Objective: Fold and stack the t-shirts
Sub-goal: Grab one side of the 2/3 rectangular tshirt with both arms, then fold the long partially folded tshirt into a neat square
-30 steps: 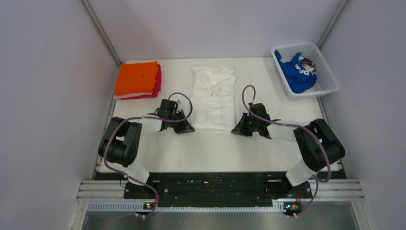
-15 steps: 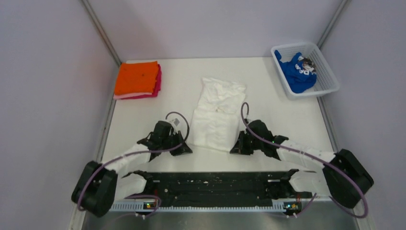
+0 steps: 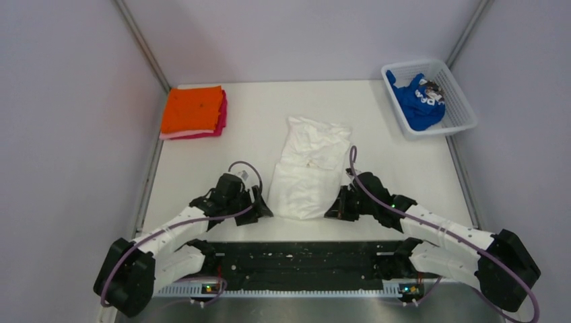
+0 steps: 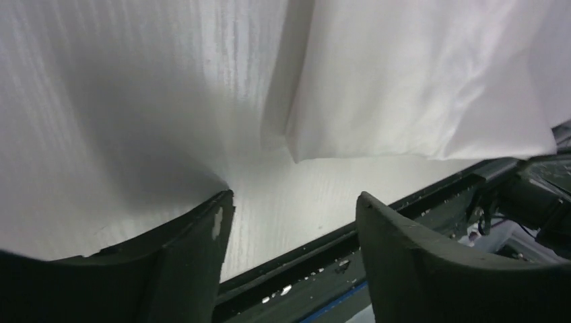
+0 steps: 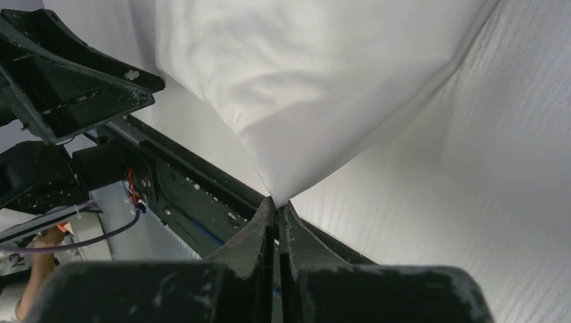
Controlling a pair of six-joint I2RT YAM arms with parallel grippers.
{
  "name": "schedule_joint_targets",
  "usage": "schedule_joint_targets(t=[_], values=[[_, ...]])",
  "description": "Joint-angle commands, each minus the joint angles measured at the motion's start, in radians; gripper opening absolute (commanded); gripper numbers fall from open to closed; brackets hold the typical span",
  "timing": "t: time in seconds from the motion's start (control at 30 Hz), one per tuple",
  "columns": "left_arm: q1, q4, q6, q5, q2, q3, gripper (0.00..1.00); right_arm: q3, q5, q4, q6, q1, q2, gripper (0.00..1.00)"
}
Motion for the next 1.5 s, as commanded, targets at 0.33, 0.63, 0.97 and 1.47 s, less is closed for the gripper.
schedule_joint_targets(t=[0.33, 0.63, 0.97, 1.47], values=[[-0.007, 0.163, 0.0, -0.006, 0.284, 0.078, 0.18, 0.01, 0.012, 0.028, 0.013, 0.005, 0.006, 0.0], [-0.029, -0.109, 0.018, 0.039, -0.043, 0.025, 0.0, -0.02, -0.083, -0.045, 0.022, 0.01, -0.11, 0.0], [-0.031, -0.154, 0.013, 0.009, -0.252, 0.225, 0.0, 0.105, -0.025, -0.116, 0.003, -0.007, -0.244, 0.0], [0.136, 0.091, 0.156, -0.03, 0.542, 0.875, 0.0, 0.424, -0.09, 0.068, -0.222, -0.458, 0.183, 0.0]])
